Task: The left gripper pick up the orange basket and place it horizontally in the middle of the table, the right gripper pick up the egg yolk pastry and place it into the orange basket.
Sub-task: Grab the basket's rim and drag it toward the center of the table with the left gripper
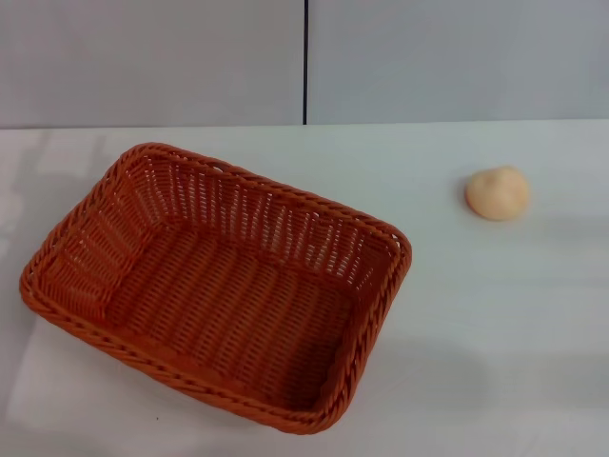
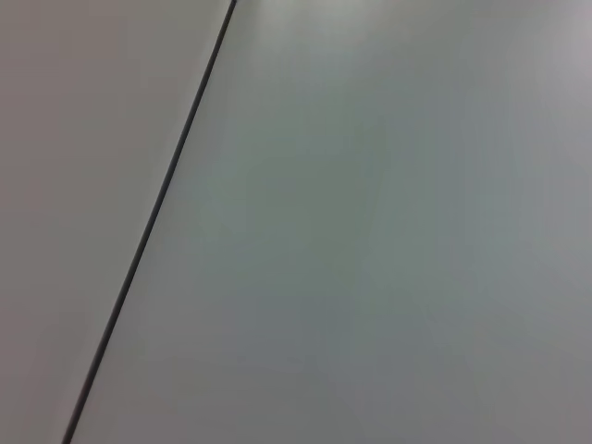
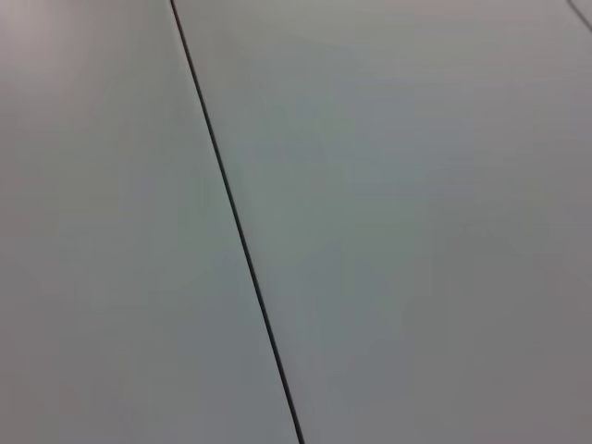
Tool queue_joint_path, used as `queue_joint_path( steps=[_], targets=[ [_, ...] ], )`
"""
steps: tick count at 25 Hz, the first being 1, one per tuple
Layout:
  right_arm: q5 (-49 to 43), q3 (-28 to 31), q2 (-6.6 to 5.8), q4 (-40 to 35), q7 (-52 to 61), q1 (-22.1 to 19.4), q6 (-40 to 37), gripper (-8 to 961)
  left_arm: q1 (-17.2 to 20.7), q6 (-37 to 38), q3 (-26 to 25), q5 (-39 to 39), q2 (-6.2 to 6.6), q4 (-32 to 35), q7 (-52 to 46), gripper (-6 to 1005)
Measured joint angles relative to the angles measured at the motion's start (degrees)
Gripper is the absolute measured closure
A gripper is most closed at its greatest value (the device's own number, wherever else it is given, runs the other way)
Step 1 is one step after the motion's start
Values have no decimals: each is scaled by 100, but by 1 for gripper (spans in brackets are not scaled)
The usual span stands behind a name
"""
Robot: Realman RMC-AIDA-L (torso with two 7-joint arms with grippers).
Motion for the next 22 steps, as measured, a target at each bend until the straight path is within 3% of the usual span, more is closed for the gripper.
queue_joint_path(
  steps=[14, 20, 22],
  targets=[
    [34, 79, -22, -94, 18, 43, -17, 369, -71, -244, -134, -53, 1, 17, -118, 203],
    [49, 116, -36, -104, 19, 112, 21, 369, -102, -513, -232, -26, 31, 353, -924, 203],
    [53, 166, -37, -105, 19, 127, 35, 368, -147, -844, -106, 39, 37, 765, -1630, 203]
  ],
)
